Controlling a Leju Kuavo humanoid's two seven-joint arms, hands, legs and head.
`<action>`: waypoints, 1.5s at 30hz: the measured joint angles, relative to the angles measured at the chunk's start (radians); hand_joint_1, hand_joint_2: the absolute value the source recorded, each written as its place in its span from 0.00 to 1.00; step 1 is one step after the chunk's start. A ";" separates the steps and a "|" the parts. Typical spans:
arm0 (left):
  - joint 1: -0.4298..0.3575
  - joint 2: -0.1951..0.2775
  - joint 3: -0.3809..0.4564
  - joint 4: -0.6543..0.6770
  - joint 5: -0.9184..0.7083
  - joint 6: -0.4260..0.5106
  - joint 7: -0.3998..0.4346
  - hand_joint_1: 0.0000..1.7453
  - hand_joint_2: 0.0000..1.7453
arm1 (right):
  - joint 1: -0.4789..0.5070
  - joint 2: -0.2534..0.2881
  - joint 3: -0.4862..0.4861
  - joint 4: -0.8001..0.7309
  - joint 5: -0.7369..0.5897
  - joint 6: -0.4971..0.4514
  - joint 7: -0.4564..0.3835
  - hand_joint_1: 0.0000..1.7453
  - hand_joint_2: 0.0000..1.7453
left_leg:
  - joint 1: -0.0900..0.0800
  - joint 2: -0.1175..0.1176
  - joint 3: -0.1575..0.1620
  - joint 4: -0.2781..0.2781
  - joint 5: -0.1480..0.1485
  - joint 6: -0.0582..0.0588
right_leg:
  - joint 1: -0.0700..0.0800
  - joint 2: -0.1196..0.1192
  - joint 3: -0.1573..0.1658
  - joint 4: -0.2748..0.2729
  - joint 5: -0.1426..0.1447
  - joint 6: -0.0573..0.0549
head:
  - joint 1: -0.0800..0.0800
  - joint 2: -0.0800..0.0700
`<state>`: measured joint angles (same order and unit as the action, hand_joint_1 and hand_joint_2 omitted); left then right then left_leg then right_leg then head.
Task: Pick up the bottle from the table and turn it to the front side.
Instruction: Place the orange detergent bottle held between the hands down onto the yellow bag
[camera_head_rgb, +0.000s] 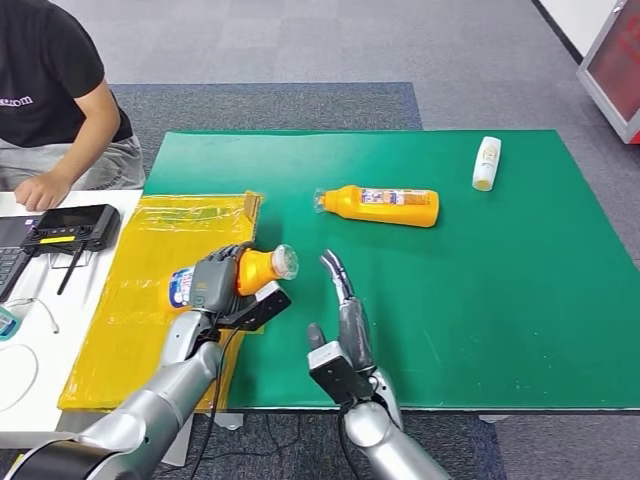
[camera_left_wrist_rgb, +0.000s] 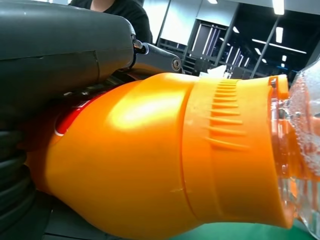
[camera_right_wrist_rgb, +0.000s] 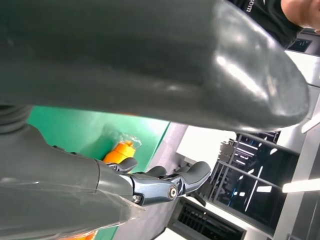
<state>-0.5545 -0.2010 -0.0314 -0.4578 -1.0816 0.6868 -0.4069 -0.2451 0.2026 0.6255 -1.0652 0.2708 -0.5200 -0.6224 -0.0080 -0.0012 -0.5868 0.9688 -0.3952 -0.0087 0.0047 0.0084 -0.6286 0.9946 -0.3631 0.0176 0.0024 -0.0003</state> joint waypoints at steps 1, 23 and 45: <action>-0.001 0.000 -0.003 0.002 0.000 -0.001 0.004 1.00 1.00 | 0.000 0.000 0.000 0.002 0.002 0.000 0.000 0.00 0.00 | 0.000 0.000 0.000 0.000 0.000 0.000 | 0.000 0.000 0.000 0.000 0.000 0.000 | 0.000 0.000; -0.022 0.005 -0.043 0.044 0.027 -0.042 0.037 1.00 1.00 | -0.017 0.010 0.017 0.031 0.008 0.012 -0.002 0.00 0.00 | 0.000 0.000 0.005 -0.001 -0.002 0.000 | 0.000 0.000 0.004 0.000 -0.001 0.000 | 0.000 0.000; 0.020 0.010 -0.116 0.046 0.000 -0.051 -0.039 1.00 1.00 | -0.019 0.013 0.017 0.047 0.007 -0.011 -0.013 0.00 0.00 | -0.004 -0.006 0.012 -0.001 0.000 0.001 | -0.004 -0.006 0.014 0.000 -0.007 0.006 | 0.000 0.000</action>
<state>-0.5342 -0.1912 -0.1478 -0.4117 -1.0811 0.6354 -0.4463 -0.2642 0.2152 0.6423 -1.0181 0.2777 -0.5312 -0.6355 -0.0116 -0.0070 -0.5751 0.9676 -0.3956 -0.0076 0.0008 0.0026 -0.6149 0.9947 -0.3701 0.0236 0.0023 -0.0004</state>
